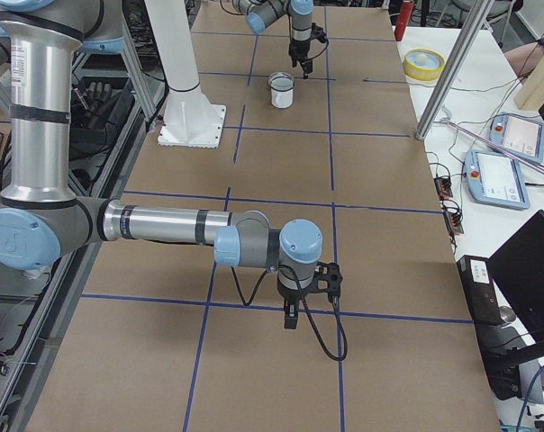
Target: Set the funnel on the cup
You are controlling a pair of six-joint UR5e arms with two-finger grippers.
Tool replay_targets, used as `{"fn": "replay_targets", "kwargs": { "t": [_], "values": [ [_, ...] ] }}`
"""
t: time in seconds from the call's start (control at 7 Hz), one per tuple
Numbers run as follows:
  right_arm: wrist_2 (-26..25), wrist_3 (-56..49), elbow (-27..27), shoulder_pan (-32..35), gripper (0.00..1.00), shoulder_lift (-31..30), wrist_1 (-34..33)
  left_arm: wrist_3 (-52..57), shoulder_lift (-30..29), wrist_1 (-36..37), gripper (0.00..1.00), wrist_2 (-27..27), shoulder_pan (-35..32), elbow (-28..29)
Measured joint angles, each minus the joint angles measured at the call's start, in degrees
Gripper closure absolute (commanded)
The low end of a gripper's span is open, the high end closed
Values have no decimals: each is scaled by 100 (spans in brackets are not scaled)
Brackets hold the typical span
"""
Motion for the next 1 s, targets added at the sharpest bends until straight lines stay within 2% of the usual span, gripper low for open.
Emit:
{"fn": "replay_targets", "kwargs": {
  "t": [0.29, 0.57, 0.71, 0.86, 1.0],
  "values": [
    [0, 0, -2, 0, 0, 0, 0, 2179, 740, 12, 0, -420, -1050, -302],
    [0, 0, -5, 0, 0, 0, 0, 5020, 1705, -12, 0, -1008, -2592, -304],
    [0, 0, -4, 0, 0, -1, 0, 6779, 2240, -102, 0, -1327, -3587, 10],
    [0, 0, -5, 0, 0, 0, 0, 8414, 2599, -236, 0, -1640, -4583, 595],
    [0, 0, -5, 0, 0, 0, 0, 9479, 2820, -338, 0, -1835, -5291, 1119]
  ]
}}
